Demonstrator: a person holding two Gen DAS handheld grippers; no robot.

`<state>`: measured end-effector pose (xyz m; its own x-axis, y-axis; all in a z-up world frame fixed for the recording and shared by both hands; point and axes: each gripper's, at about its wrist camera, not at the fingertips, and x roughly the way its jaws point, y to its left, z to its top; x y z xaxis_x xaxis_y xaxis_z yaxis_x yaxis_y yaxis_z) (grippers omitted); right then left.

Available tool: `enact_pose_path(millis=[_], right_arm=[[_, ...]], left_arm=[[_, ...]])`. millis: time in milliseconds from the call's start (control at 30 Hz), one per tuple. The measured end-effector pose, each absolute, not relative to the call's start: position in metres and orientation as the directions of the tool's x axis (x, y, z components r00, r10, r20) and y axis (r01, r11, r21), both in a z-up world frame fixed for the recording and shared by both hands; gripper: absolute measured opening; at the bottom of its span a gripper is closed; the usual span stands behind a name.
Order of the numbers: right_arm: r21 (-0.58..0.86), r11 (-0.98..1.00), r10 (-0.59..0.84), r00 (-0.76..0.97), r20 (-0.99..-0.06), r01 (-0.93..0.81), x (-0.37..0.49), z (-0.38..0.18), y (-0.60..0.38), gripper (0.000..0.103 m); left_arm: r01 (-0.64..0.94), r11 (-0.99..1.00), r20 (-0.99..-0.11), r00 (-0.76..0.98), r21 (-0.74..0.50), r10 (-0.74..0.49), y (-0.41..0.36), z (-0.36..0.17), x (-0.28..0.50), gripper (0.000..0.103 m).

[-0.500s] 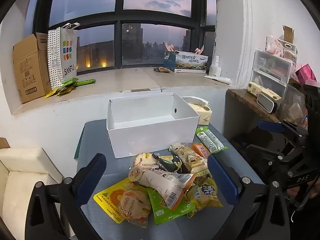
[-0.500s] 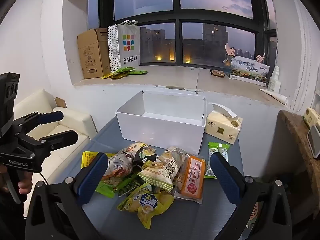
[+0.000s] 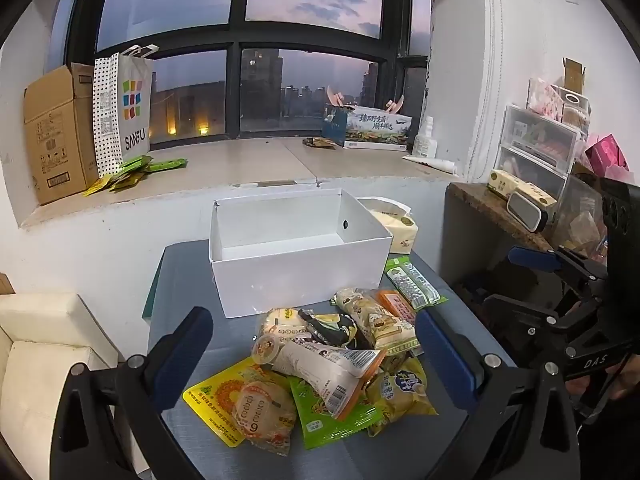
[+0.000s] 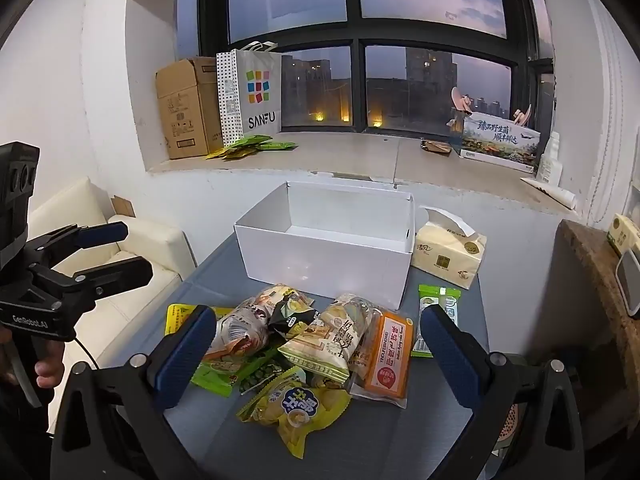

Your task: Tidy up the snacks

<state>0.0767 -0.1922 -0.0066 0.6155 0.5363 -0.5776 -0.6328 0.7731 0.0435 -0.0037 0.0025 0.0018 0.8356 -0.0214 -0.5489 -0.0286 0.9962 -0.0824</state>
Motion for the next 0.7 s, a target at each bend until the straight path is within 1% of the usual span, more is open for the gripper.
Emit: enact_pose_path(millis=[700], right_arm=[[0.064, 0.772, 0.546, 0.608, -0.576, -0.632, 0.0796, -0.0049, -0.1953, 0.103]], left_arm=[[-0.031, 0.996, -0.558, 0.830, -0.081, -0.019, 0.0034, 0.0014, -0.0036, 0.103]])
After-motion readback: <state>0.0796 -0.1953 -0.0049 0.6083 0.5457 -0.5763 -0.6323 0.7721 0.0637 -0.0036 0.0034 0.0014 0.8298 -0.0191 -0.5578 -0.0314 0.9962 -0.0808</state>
